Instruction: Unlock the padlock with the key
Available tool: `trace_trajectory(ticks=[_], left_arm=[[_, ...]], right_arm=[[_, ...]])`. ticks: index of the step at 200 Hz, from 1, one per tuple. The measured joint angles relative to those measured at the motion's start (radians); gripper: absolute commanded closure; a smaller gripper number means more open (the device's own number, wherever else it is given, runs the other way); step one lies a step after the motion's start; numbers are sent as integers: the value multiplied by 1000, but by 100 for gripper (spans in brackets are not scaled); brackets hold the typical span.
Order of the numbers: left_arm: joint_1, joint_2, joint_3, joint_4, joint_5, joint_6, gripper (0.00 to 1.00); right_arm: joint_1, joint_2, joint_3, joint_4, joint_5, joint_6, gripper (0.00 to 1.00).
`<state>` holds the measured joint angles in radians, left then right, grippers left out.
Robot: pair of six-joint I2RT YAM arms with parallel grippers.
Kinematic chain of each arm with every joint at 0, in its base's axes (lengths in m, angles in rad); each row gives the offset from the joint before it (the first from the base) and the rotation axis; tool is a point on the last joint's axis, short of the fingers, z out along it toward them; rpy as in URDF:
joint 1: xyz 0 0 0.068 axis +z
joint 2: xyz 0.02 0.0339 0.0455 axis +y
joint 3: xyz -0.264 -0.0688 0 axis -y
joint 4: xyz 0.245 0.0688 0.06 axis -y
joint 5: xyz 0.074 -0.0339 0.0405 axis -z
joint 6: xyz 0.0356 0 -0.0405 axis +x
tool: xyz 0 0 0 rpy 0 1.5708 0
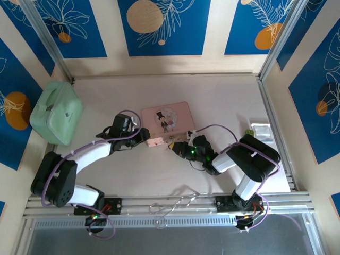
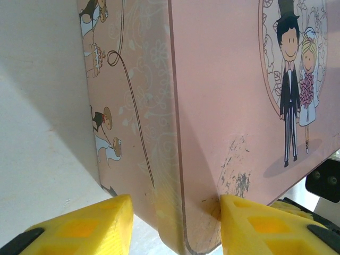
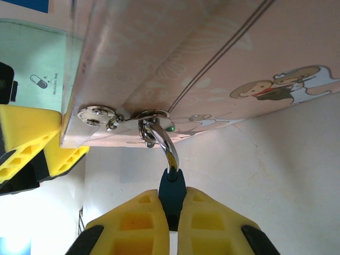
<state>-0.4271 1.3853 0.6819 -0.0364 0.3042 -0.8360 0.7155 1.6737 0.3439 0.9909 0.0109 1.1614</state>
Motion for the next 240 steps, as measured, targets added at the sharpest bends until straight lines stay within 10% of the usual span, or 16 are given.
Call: trace_trajectory(ticks=[240], left_arm=[[4,5,2,3,5,26,56]], right_arm=[[0,19,-17,60,4,22,100]])
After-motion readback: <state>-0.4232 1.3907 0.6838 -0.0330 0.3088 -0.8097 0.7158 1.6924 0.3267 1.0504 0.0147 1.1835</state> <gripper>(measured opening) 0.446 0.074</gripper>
